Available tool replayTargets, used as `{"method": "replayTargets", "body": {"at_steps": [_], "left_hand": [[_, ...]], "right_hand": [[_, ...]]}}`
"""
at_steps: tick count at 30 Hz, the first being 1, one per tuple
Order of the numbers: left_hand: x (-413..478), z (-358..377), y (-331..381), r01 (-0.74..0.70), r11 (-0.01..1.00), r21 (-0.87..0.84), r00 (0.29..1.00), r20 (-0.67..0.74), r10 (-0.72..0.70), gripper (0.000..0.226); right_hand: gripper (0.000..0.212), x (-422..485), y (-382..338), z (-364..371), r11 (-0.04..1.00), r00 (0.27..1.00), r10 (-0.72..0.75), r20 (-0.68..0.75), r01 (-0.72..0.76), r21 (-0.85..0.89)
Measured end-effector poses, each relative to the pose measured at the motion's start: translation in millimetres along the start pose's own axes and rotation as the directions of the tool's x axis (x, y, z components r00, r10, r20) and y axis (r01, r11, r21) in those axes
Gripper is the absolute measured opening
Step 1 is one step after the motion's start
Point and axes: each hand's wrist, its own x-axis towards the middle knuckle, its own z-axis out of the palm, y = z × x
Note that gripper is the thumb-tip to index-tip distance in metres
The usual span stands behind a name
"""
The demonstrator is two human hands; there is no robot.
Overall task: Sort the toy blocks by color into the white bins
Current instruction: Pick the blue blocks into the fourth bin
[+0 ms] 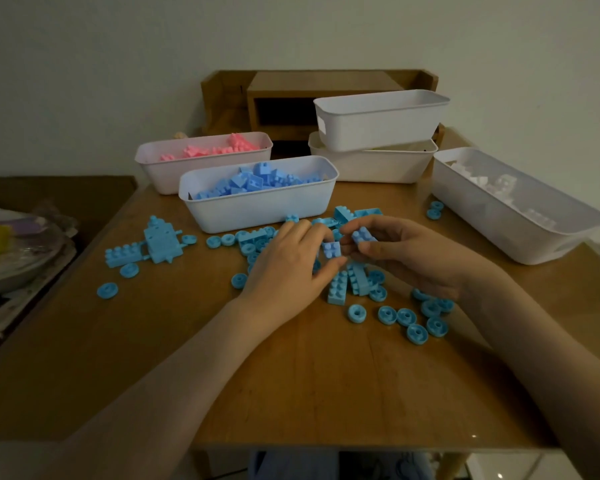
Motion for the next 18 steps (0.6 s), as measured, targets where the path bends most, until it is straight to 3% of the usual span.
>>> {"method": "replayTargets", "body": {"at_steps": [4,8,12,14,16,18], "left_hand": [[0,-2,0,0.003,1.000,0.007,1.000,0.009,-0.003,0.023],[16,-22,-13,0.093,0.995,0.029,0.994,-0.058,-0.092,0.026],[54,-46,-50,0.254,0.967,0.034,0.961,-0.121,-0.248,0.029],[70,-49,-75,0.299,0.943,0.146,0.954,-0.011,-0.300,0.032],[76,-49,-92,0.329,0.924,0.194,0.910,0.196,-0.366,0.037],[75,-49,-102,0.343,0.927,0.151,0.886,0.275,-0.373,0.039]], "right_hand": [[0.025,3,5,3,0.998,0.996,-0.053,-0.078,0.055,0.015],[0.013,21,-1,10,0.924,0.933,-0.245,-0.265,0.143,-0.354],[0.016,60,-39,23,0.634,0.794,-0.590,-0.150,0.339,-0.696],[0.019,89,-53,32,0.504,0.722,-0.686,-0.092,0.380,-0.775],[0.024,121,-51,34,0.403,0.752,-0.659,-0.015,0.335,-0.851],[0.030,147,-38,37,0.217,0.846,-0.531,0.050,0.193,-0.957]]}}
